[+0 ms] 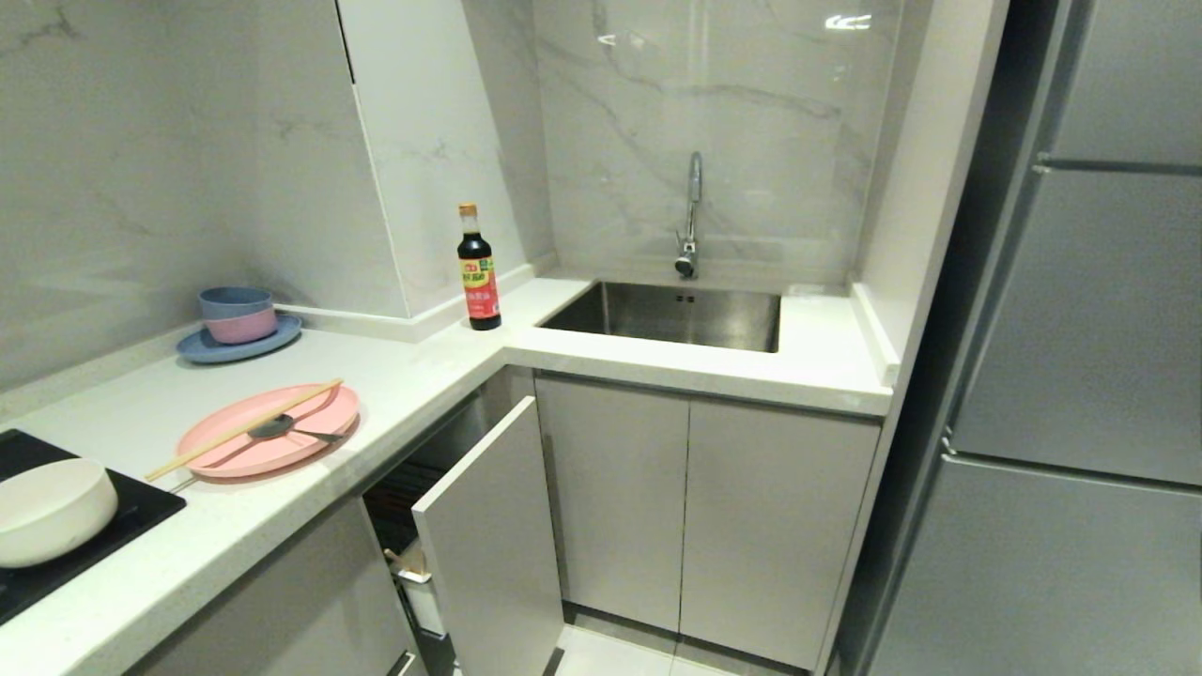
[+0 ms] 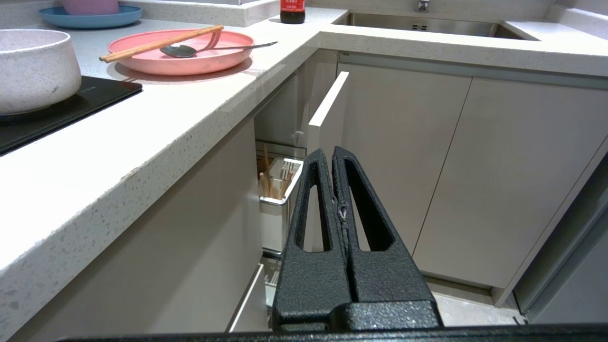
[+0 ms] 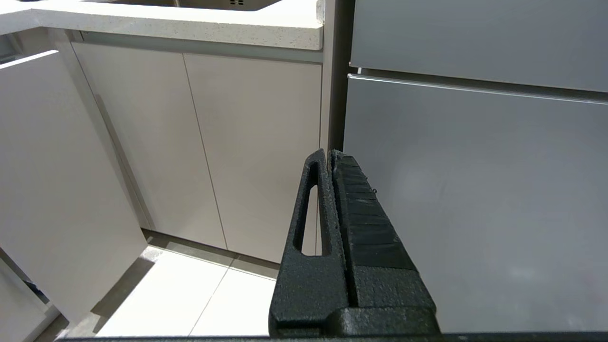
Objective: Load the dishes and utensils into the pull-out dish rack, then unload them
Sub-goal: Open the cupboard
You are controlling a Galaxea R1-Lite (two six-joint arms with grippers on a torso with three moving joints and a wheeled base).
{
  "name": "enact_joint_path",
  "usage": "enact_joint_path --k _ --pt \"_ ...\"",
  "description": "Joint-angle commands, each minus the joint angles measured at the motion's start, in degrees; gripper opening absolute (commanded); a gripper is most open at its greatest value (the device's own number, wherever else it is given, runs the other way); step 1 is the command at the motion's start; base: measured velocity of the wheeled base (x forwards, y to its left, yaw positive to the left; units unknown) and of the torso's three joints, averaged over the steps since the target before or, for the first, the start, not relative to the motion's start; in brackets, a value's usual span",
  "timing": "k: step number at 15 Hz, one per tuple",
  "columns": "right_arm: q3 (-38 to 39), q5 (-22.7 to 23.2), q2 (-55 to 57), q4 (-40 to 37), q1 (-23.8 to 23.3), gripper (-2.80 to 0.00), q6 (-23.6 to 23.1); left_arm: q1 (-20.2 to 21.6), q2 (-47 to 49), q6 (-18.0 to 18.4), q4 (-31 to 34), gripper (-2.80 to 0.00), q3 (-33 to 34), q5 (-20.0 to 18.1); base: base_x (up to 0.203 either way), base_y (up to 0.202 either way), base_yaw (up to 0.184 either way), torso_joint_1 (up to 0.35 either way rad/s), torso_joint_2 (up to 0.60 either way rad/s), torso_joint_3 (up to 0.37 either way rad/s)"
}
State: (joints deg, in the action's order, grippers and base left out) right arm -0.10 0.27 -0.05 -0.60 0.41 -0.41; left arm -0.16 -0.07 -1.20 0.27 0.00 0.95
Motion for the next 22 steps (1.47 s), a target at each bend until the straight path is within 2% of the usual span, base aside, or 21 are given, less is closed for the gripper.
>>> enact_joint_path --k 1,15,22 --pt "0.0 0.0 0.0 0.0 0.0 -2.80 0.0 0.0 0.1 0.0 0.0 -2.80 0.1 0.0 0.000 0.000 0.000 0.000 0.00 0.000" --pt "0.0 0.0 0.0 0.0 0.0 -2.80 0.1 0.0 0.1 0.0 0.0 -2.80 0.1 0.0 0.000 0.000 0.000 -0.166 0.44 0.266" --pt "0.0 0.0 0.0 0.0 0.0 -2.80 0.1 0.0 0.1 0.0 0.0 -2.80 0.1 0.1 0.000 0.000 0.000 -0.024 0.07 0.050"
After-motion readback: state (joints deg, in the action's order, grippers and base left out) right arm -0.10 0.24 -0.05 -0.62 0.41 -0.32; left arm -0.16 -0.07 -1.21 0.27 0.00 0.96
